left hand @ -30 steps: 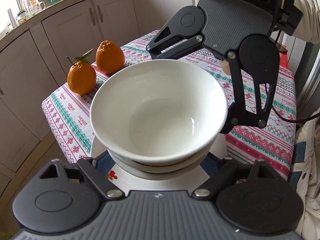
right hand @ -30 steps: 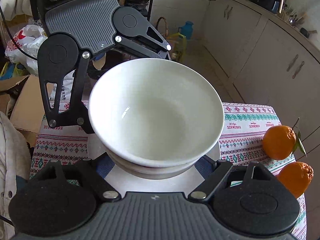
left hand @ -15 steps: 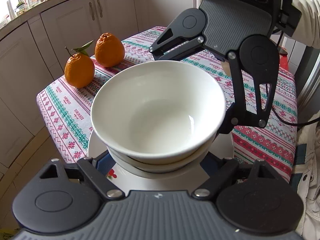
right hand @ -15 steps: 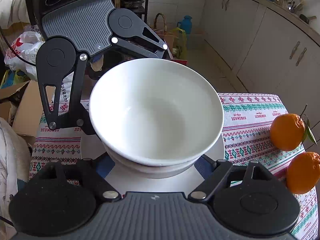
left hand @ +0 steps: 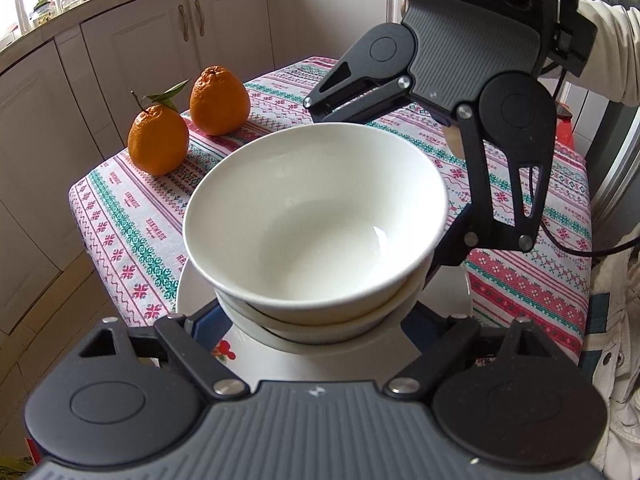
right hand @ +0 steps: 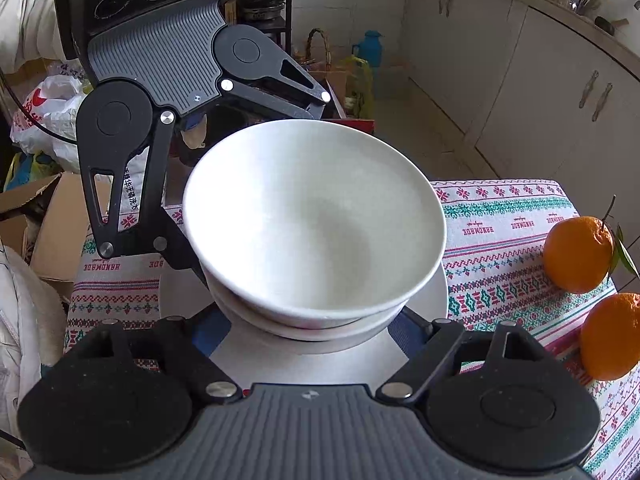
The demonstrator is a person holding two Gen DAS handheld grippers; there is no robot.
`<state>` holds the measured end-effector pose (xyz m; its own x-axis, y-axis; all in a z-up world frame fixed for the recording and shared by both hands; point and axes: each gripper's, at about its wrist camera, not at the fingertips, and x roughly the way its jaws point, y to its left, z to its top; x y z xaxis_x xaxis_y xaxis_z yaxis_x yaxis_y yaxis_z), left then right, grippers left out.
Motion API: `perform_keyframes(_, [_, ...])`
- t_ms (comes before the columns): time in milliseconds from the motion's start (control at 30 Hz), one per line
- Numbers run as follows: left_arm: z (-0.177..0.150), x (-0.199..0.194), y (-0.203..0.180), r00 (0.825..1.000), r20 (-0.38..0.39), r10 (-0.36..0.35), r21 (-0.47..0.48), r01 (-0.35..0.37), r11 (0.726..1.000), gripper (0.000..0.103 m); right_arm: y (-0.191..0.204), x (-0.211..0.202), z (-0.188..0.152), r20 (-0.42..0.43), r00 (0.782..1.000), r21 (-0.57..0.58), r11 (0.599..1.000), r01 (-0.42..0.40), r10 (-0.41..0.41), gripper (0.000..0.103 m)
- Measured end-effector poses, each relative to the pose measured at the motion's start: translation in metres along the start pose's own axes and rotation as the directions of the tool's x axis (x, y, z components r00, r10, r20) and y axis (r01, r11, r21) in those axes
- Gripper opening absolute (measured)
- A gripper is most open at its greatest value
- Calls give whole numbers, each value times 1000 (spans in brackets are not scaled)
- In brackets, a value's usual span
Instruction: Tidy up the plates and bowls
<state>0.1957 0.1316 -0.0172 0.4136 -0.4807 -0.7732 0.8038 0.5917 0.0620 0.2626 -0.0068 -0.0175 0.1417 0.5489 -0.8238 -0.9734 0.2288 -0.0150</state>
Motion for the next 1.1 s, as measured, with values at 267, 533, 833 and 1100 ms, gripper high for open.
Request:
perform_keyframes(267, [-1,-2,-12,996,38,77,48,-79,996,97,5,-1,-3,7,1000,17,1000,8,-8,94])
perform_keyframes(533, [-9,-20,-23,983,87,161,-18,-160,987,100,19,-5,-12,22,997,66,995,71,-72,100])
perform_keyframes(833, [-22,-52,-59,932,141,334,-152,-313,938,101,49,-39,-20,60,967,153,959,238,-249,103])
perform_keyframes(1100, [-30,-70,-109,801,181,570,-386,-475,791,102,84,-71,-42,-7,851,420,771,479,-525,103])
